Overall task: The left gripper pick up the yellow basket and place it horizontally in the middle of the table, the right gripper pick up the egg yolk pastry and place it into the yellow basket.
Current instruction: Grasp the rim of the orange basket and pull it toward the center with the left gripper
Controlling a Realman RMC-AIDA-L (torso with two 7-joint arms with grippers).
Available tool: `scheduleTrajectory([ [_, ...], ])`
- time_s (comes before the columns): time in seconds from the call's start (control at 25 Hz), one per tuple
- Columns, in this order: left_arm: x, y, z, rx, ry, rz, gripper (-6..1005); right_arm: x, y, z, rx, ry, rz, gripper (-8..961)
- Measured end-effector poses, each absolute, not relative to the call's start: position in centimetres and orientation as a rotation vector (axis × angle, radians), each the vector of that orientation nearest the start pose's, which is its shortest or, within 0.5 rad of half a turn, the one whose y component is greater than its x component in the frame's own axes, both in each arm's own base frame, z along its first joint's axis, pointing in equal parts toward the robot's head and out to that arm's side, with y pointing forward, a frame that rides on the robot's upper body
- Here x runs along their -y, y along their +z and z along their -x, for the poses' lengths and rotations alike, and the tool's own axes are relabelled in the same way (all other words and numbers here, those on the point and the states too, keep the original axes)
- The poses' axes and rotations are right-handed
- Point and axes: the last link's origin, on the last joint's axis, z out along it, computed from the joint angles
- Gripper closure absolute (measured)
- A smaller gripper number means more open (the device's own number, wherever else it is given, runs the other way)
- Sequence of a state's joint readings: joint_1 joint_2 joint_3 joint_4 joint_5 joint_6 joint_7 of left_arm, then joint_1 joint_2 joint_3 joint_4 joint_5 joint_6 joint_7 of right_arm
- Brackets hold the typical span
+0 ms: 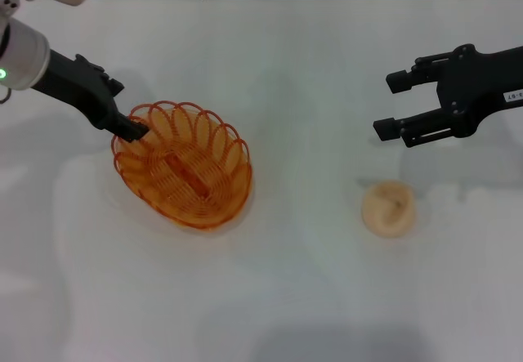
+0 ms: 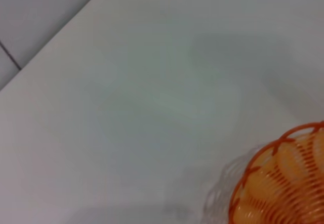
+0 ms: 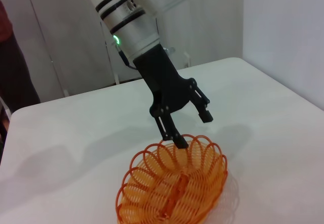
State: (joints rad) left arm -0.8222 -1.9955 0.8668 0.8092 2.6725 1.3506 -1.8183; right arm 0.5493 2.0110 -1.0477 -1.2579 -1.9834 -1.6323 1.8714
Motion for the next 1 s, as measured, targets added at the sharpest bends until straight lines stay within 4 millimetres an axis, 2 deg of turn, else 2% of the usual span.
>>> scheduleTrajectory([
  [0.36,-41.6,2.5,24.2,0.543,0.405,2.699,151,-35.5,5.7,-16.3,-0.346,0.336,2.895,184],
  [1.0,-41.1,2.5,25.0,0.579,0.412,2.697,206,-35.5,5.9,-16.1,-0.347,0.335,2.889,184],
])
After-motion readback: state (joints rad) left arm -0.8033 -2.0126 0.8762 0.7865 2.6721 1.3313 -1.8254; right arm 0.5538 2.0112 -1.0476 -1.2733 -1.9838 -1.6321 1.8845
